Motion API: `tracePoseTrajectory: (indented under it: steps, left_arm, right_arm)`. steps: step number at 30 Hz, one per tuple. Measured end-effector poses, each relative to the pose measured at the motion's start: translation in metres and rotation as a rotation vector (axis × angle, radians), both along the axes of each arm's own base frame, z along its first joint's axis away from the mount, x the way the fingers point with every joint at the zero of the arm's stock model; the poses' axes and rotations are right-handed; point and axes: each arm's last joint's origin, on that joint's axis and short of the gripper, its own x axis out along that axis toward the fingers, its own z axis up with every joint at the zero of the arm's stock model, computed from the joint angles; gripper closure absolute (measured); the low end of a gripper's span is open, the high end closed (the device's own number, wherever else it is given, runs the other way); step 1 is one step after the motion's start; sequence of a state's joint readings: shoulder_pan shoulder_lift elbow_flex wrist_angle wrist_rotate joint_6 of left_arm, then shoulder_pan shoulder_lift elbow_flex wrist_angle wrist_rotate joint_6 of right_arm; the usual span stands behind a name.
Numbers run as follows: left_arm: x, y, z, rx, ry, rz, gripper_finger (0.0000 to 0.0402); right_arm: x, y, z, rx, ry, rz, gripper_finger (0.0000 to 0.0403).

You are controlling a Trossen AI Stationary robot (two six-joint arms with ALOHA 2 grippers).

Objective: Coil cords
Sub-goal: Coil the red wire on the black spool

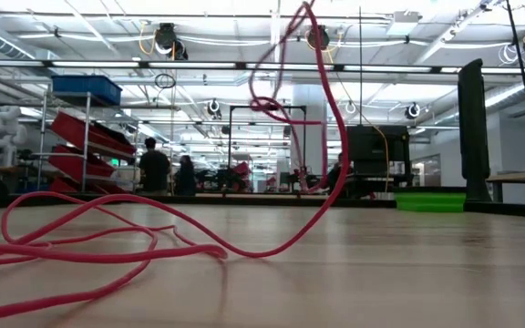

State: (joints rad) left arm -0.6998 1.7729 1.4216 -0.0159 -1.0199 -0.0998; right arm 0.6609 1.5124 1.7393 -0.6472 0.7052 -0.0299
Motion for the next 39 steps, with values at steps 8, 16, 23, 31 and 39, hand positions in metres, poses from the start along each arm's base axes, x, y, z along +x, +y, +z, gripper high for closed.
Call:
tracePoseTrajectory:
  steps: [8,16,23,31,39]
  left_arm:
    - [-0.0006,0.0005,-0.0016,0.013,0.017,-0.001,0.0224]
    - [0.0006,0.0022,-0.0016,0.015,0.017,0.007,0.0226]
    - [0.0003,0.0026,-0.0035,0.023,0.026,0.007,0.0272]
    - [0.0027,0.0039,-0.0039,0.005,0.038,-0.035,0.031]
    - [0.0027,0.0036,-0.0034,-0.001,0.032,-0.038,0.0316]
  right_arm:
    - [0.0,0.0,0.0,-0.001,0.0,0.001,0.0403]
    - [0.0,0.0,-0.0001,-0.004,0.001,0.002,0.0403]
    - [0.0,0.0,-0.0001,-0.005,0.001,0.002,0.0403]
    - [0.0,0.0001,-0.0001,-0.004,0.001,0.004,0.0403]
    - [0.0001,0.0002,-0.0002,-0.004,0.002,0.005,0.0403]
